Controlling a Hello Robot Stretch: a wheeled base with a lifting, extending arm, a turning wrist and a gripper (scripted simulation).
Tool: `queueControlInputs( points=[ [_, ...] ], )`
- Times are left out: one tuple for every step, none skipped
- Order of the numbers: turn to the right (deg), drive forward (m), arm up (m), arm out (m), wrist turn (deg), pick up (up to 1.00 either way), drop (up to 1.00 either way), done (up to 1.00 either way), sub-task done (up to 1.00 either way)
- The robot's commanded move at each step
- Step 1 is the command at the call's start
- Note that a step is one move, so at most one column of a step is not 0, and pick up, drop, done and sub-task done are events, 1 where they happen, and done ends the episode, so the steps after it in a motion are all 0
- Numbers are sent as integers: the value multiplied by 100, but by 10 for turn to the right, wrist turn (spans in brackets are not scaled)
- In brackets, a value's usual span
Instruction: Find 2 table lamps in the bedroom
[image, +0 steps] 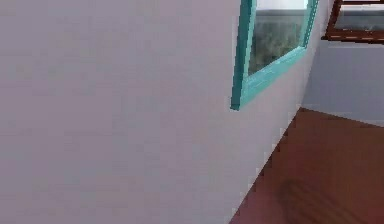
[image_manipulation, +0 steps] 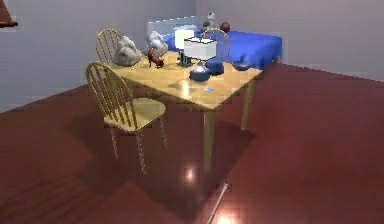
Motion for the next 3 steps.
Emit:
queueControlInputs(
  points=[
    [-450, 0, 0, 0, 0, 0, 0, 0, 0],
    [-450, 0, 0, 0, 0, 0, 0, 0, 0],
    [-450, 0, 0, 0, 0, 0, 0, 0, 0]
  ],
)
